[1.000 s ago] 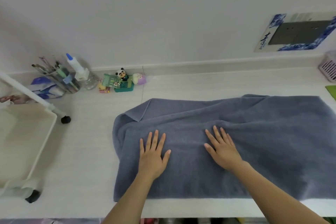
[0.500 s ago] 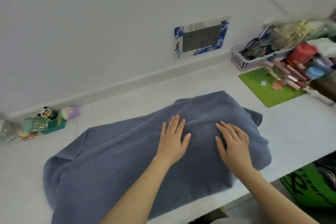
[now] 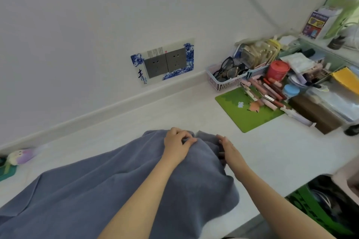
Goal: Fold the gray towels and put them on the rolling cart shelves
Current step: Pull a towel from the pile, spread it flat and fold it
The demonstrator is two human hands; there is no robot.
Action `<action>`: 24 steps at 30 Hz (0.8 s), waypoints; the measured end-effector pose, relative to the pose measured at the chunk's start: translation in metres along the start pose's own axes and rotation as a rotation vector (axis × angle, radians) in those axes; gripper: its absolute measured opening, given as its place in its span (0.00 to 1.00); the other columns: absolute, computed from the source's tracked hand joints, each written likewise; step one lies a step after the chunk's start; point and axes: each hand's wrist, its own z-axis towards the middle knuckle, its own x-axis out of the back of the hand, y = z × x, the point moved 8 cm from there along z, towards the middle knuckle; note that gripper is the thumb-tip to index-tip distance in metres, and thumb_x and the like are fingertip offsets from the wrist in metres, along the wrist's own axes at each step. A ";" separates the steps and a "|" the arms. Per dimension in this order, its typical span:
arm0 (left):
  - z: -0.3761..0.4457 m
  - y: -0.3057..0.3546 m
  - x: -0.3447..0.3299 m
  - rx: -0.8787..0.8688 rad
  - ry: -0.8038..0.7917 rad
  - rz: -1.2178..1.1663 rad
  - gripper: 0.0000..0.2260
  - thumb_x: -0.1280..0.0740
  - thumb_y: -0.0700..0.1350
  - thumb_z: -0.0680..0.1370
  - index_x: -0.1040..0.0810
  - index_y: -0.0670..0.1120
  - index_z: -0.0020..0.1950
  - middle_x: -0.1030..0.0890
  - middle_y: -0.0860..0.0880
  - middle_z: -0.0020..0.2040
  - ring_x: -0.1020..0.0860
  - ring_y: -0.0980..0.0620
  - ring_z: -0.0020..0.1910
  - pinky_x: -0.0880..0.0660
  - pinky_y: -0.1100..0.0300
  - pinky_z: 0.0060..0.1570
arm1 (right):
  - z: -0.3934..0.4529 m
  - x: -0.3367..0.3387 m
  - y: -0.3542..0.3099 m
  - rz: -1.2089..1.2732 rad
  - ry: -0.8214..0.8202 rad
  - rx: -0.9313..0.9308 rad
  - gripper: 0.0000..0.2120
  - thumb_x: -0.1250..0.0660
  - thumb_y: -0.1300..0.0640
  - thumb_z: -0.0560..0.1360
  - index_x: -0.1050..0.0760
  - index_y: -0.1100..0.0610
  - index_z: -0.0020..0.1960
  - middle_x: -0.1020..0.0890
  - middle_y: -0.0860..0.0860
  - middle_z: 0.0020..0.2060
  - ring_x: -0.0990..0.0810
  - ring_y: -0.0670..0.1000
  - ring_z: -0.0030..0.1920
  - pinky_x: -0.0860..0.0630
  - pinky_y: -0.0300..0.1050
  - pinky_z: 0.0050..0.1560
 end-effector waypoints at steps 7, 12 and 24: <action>-0.026 0.010 0.037 -0.228 0.116 0.072 0.14 0.44 0.44 0.81 0.35 0.53 0.35 0.29 0.56 0.34 0.31 0.56 0.40 0.33 0.58 0.53 | 0.044 -0.002 -0.013 -0.519 0.044 -0.001 0.28 0.49 0.33 0.76 0.39 0.43 0.72 0.37 0.50 0.73 0.42 0.60 0.71 0.44 0.57 0.69; -0.031 -0.011 0.041 -0.112 0.015 0.109 0.16 0.45 0.48 0.82 0.33 0.49 0.34 0.30 0.52 0.29 0.31 0.54 0.33 0.37 0.60 0.37 | 0.052 -0.028 -0.010 -0.409 -0.088 -0.089 0.43 0.35 0.28 0.65 0.35 0.56 0.70 0.26 0.56 0.64 0.27 0.58 0.62 0.30 0.51 0.60; -0.015 0.000 0.040 -0.034 -0.018 0.114 0.16 0.45 0.55 0.81 0.30 0.47 0.38 0.28 0.51 0.30 0.29 0.52 0.30 0.31 0.55 0.36 | 0.048 0.033 -0.040 0.470 -0.048 -0.228 0.30 0.26 0.40 0.63 0.23 0.63 0.54 0.17 0.58 0.49 0.19 0.56 0.51 0.22 0.51 0.54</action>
